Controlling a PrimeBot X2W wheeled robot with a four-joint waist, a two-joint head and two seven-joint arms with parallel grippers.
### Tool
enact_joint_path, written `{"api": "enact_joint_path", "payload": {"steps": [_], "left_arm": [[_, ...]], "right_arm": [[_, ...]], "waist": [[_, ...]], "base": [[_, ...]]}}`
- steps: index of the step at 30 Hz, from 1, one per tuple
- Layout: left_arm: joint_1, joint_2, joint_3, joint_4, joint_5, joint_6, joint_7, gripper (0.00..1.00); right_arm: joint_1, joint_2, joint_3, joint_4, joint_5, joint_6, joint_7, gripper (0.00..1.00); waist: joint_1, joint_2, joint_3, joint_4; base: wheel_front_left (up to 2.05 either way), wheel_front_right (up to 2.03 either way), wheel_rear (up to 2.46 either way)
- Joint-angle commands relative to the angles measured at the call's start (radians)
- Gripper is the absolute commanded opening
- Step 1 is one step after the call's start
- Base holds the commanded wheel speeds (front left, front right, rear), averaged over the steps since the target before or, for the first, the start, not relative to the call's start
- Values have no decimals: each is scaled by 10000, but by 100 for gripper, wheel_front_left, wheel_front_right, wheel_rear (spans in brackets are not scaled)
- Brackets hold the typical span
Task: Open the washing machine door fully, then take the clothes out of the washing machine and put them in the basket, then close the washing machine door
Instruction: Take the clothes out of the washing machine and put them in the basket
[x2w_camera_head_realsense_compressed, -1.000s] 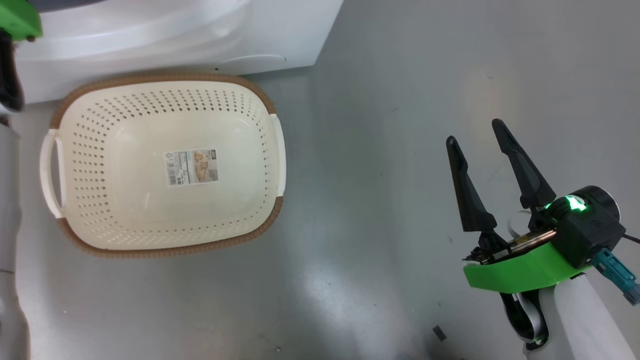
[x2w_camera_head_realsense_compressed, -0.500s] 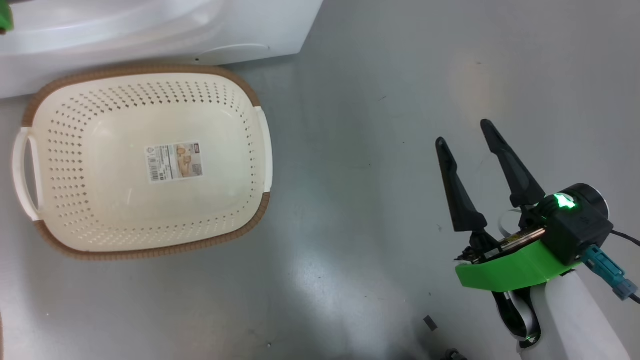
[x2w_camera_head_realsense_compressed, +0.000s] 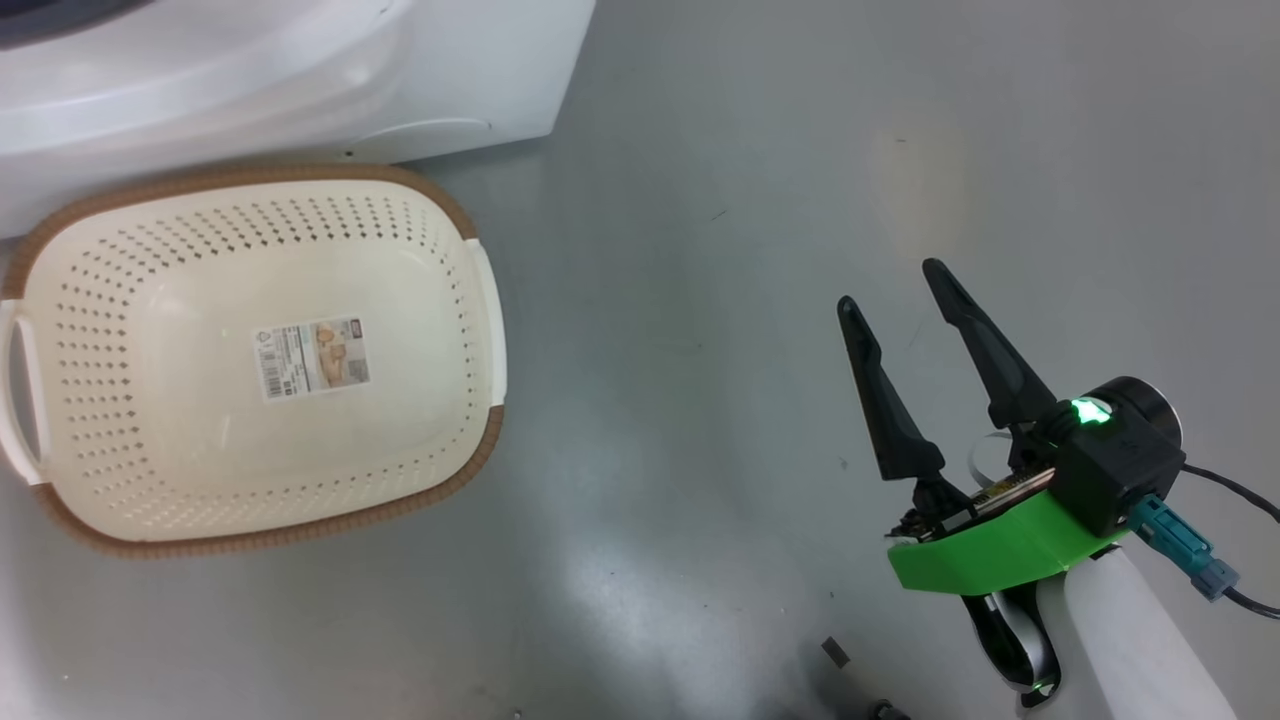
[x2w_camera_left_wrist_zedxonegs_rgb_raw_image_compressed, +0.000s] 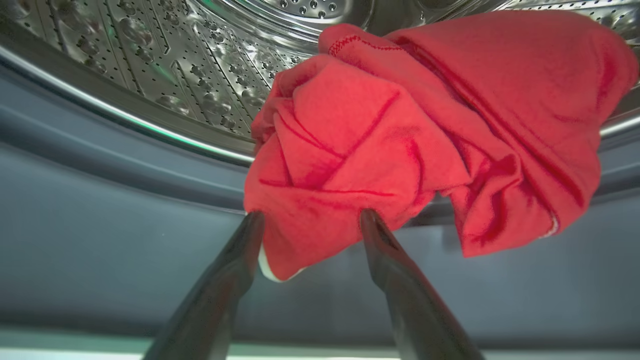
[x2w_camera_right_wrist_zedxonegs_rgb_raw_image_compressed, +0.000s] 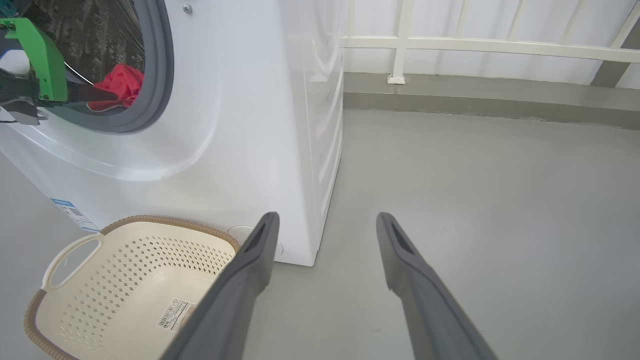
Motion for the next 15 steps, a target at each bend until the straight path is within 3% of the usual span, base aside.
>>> {"api": "enact_joint_path", "payload": {"steps": [1,9,15], "left_arm": [[-87,659,4,-118,104,123,-27,100],[-75,873,-222,80,263,383,-71,100],[-57,897,-268,179,161,247,-26,98]], "right_arm": [[273,-16,232,-171,72,63,-63,100],[310,-16,316,-169,139,63,-63,100],[276,-16,352,-145,191,63,-63,100]], "waist": [[0,-1,-47,-98],[0,-1,7,-213],[0,-1,78,-234]], "base": [[0,0,0],[0,0,0],[0,0,0]]}}
